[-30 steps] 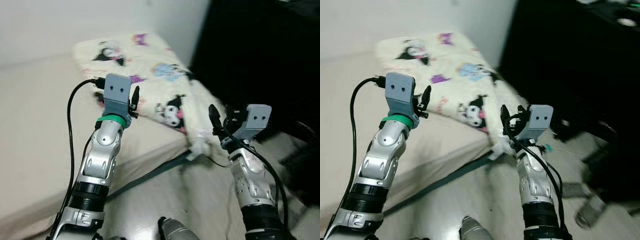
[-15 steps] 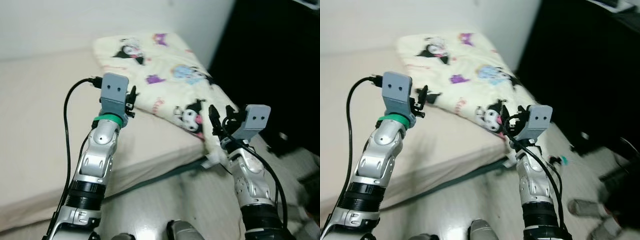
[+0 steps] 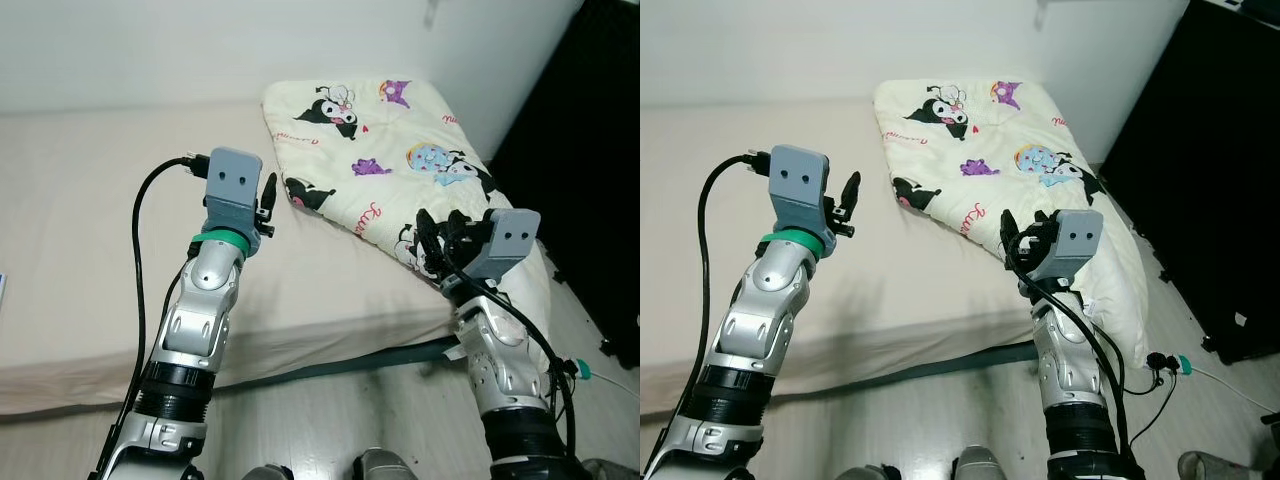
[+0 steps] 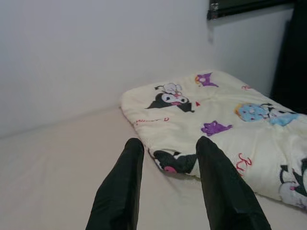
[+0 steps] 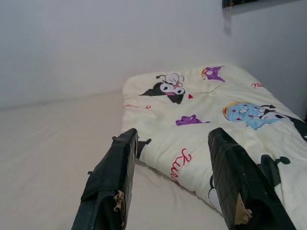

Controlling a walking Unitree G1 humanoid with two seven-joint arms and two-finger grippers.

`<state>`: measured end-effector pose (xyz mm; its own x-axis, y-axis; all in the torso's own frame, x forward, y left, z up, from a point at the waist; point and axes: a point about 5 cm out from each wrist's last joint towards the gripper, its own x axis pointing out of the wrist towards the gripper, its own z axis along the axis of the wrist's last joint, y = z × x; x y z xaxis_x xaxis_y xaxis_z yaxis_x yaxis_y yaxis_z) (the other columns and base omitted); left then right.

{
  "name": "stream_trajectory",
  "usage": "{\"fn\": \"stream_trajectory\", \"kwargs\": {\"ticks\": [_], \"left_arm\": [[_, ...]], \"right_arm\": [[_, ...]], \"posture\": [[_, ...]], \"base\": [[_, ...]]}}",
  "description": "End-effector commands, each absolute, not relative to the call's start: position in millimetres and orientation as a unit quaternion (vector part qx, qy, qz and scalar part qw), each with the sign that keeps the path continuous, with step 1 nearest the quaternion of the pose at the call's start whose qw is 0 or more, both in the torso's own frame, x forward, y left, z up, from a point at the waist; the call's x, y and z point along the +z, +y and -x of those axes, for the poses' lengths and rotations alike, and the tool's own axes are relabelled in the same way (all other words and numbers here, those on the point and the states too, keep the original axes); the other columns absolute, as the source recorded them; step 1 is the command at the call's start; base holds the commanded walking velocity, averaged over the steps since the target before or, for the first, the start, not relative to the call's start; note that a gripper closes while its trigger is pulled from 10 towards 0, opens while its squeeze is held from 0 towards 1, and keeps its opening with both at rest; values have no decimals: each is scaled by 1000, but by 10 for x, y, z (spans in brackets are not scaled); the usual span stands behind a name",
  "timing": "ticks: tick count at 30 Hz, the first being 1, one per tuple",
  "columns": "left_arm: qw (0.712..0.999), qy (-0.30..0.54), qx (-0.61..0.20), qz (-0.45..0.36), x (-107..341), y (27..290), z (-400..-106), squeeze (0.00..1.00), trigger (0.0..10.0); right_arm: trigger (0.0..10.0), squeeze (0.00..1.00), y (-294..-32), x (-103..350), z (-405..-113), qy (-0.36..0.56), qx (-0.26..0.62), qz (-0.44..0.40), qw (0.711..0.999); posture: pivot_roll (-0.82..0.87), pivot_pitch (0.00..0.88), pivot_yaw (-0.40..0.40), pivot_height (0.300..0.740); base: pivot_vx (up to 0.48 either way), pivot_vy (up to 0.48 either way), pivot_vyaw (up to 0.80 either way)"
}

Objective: Clean up the room

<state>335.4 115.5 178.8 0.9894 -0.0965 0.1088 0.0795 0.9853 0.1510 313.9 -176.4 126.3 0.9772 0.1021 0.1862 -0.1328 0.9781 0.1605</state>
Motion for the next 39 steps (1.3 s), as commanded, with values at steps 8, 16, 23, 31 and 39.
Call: {"fn": "stream_trajectory", "kwargs": {"ticks": [8, 16, 23, 31, 39], "left_arm": [[994, -40, -53, -85, 1671, 1187, -3339, 0, 10000], [994, -40, -55, -85, 1665, 1177, -3331, 0, 10000], [993, -36, -71, -87, 1642, 1146, -3310, 0, 10000], [992, -43, -72, -97, 1646, 1124, -3304, 0, 10000], [991, -47, -74, -99, 1653, 1104, -3301, 0, 10000]], "right_arm": [[10000, 0, -1661, 1197, -3108, -76, 75, -92, 990], [10000, 0, -1620, 1188, -3105, -78, 83, -85, 990], [10000, 0, -1593, 1185, -3107, -74, 89, -101, 988], [10000, 0, -1582, 1185, -3111, -74, 89, -102, 988], [10000, 0, -1564, 1183, -3104, -74, 92, -99, 988]], "posture": [[-80, 0, 16, 740], [-79, 0, 15, 740], [-79, 0, 13, 740], [-80, 0, 14, 740], [-83, 0, 15, 740]], "base": [[0, 0, 0], [0, 0, 578], [0, 0, 0], [0, 0, 0], [0, -320, 0]]}}
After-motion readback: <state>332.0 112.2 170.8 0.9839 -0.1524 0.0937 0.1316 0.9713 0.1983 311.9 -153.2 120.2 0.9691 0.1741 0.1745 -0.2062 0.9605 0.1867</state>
